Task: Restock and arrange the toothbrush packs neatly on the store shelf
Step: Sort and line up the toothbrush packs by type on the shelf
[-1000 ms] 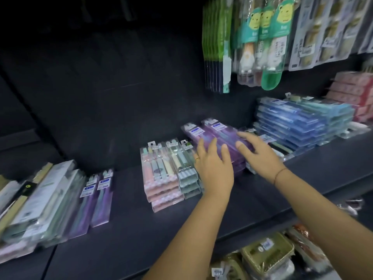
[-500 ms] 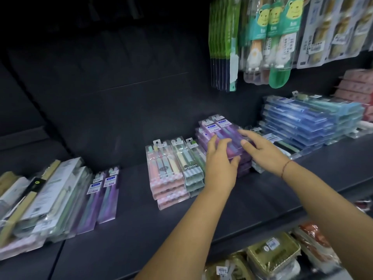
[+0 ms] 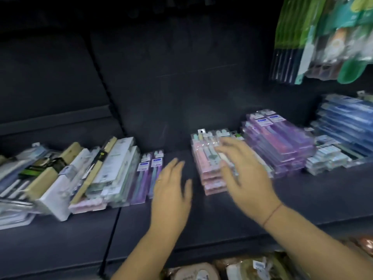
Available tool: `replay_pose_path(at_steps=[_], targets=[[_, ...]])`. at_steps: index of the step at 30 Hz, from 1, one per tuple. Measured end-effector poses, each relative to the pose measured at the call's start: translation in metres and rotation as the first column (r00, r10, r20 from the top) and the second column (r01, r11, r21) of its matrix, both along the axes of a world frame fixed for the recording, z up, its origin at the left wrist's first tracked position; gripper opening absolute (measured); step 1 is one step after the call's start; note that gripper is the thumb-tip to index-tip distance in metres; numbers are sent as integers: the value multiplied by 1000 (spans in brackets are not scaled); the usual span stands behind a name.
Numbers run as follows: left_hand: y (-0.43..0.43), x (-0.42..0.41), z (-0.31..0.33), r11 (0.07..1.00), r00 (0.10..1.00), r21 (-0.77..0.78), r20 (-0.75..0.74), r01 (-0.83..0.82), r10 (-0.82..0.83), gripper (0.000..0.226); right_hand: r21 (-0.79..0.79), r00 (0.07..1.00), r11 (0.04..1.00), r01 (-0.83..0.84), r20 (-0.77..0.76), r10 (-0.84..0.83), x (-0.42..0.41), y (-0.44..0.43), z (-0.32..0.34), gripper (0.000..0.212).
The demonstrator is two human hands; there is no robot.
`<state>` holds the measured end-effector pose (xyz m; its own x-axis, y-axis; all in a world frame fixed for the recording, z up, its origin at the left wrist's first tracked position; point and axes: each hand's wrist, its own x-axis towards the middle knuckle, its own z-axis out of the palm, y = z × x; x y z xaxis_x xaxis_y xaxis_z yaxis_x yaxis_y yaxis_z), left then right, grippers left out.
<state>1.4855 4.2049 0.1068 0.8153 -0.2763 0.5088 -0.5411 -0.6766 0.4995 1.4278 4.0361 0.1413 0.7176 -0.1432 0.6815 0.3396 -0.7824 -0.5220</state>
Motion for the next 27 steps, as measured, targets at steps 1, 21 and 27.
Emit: replay_pose_path(at_steps=[1,21,27], targets=[[26,4,-9,996,996,30,29,-85,84,46,-8,991,995,-96,-92,95,8,26,-6,41],[105,35,-33,890,914,360,384,-280,132,46,-397,764,865,-306,-644,-25,23,87,-70,77],[78,3,-50,916,972,328,-120,229,-201,95,-141,832,978,-155,-552,53,-8,73,-64,37]])
